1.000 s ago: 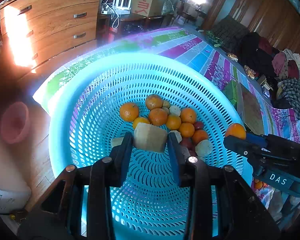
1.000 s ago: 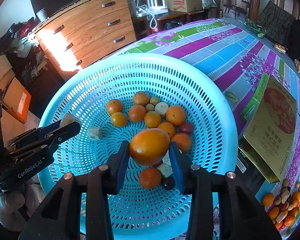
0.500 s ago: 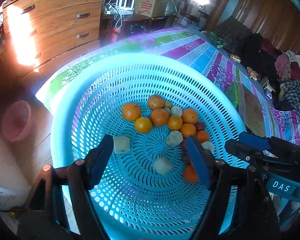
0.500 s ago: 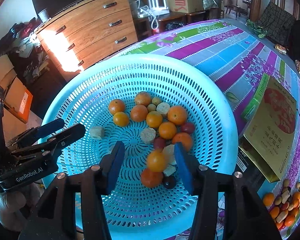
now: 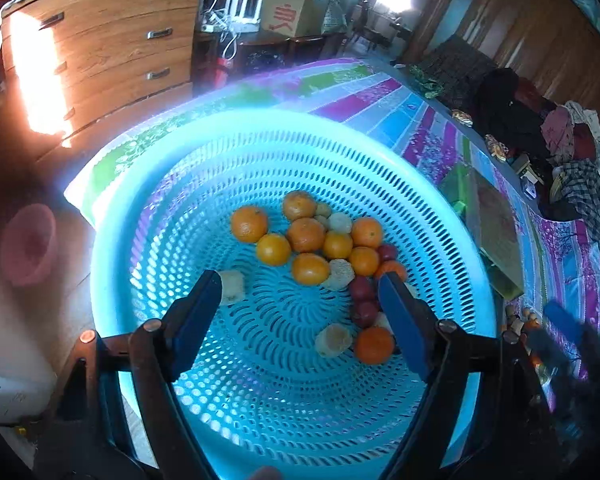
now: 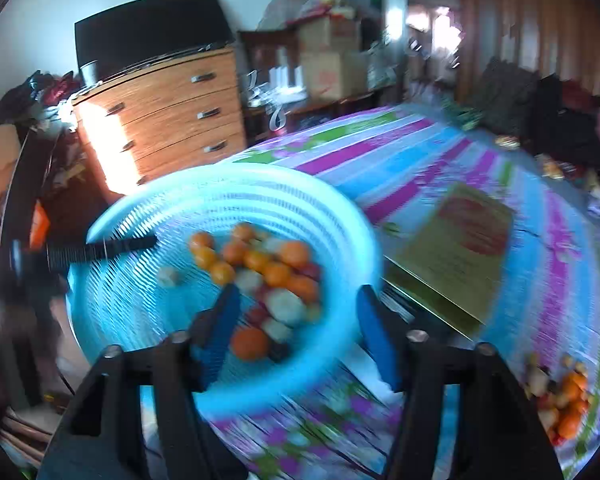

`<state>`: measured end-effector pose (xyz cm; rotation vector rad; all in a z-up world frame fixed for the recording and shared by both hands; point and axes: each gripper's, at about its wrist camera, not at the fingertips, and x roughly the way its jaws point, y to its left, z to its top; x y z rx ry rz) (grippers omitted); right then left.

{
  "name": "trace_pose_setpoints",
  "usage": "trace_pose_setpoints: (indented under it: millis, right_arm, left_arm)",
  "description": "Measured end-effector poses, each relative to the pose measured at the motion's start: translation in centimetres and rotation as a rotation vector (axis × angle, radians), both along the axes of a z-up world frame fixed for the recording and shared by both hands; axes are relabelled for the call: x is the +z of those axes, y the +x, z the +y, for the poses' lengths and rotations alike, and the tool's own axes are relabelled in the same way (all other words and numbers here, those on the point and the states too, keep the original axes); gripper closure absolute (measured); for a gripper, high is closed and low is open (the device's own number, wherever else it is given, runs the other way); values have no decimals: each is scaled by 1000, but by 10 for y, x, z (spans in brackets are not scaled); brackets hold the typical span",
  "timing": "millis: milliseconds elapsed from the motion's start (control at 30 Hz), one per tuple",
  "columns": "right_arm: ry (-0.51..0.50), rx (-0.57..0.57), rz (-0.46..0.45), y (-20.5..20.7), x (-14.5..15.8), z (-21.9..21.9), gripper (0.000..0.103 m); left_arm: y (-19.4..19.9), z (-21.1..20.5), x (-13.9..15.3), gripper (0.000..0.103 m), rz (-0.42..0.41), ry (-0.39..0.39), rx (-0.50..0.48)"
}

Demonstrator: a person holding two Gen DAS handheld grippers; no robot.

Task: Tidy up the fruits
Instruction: 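Move both open tools back over the fruit pile on the sheet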

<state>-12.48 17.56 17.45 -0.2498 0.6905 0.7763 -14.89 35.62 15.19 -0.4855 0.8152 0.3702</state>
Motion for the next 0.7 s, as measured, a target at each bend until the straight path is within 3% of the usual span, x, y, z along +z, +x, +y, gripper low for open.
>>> trace_pose_setpoints:
  millis: [133,433,533,700]
  right_arm:
    - [-55,-76,-47,-23,-22,-64,37]
    - [-104,-364,125,-44,-77,-207,36]
    - [-91,-432,173,-52,-87,-243,36]
    - [-52,-500,210,-52,-100,-282,36]
  left_arm:
    - [9,-41,25,22,-81,54,-116]
    - [33,-187,71,22,-243,83,-560]
    - [44,-237,59,22,-226,56,-711]
    - [80,-278,1,23,-82,-71,-791]
